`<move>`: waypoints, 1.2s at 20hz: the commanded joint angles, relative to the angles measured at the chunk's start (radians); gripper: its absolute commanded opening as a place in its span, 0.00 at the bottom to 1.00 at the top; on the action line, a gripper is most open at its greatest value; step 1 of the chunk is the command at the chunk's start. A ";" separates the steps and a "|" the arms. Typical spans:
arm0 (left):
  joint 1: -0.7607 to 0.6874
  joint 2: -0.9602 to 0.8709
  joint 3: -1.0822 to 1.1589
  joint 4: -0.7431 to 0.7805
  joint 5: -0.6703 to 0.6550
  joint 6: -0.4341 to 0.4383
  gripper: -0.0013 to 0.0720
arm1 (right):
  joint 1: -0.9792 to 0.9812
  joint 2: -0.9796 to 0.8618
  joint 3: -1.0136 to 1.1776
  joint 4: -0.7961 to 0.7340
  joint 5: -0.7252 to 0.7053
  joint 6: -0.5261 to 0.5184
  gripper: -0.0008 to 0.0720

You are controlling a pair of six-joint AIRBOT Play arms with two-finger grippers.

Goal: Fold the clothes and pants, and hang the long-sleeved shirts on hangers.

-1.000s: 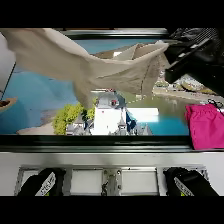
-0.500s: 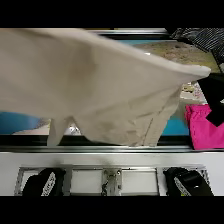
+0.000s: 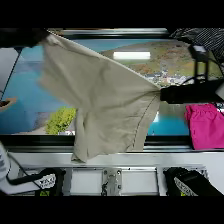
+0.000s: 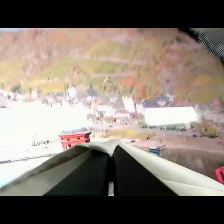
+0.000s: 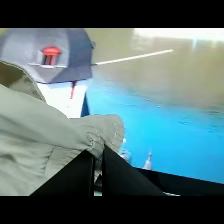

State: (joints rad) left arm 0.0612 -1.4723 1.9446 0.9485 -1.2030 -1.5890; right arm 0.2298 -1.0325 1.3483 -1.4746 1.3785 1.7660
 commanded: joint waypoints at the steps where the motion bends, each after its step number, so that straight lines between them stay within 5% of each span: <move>1: -0.041 -0.266 0.139 -0.010 0.023 -0.017 0.02 | -0.021 -0.248 0.077 -0.149 -0.012 -0.021 0.03; 6: -0.024 -0.257 0.036 -0.007 0.153 -0.016 0.02 | -0.045 -0.319 0.155 -0.161 -0.236 -0.039 0.03; 9: -0.006 -0.253 0.033 -0.005 0.055 -0.014 0.02 | -0.047 -0.323 0.154 -0.161 -0.254 -0.105 0.03; 12: -0.031 -0.216 -0.024 0.155 -0.069 -0.010 0.02 | -0.047 -0.320 0.122 -0.165 -0.250 -0.148 0.03; 15: -0.059 -0.083 -0.283 0.301 -0.011 -0.019 0.02 | -0.041 -0.301 -0.002 -0.167 -0.252 -0.148 0.03; 19: -0.057 0.080 -0.702 0.317 0.103 -0.014 0.02 | -0.010 -0.292 -0.181 -0.164 -0.270 -0.166 0.03; 24: -0.058 0.159 -1.044 0.306 0.298 -0.013 0.02 | 0.069 -0.291 -0.358 -0.164 -0.455 -0.173 0.03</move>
State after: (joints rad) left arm 0.0044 -1.3571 1.0813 1.2499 -1.0225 -1.6039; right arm 0.2638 -1.3243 1.0840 -1.6417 1.0336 1.5974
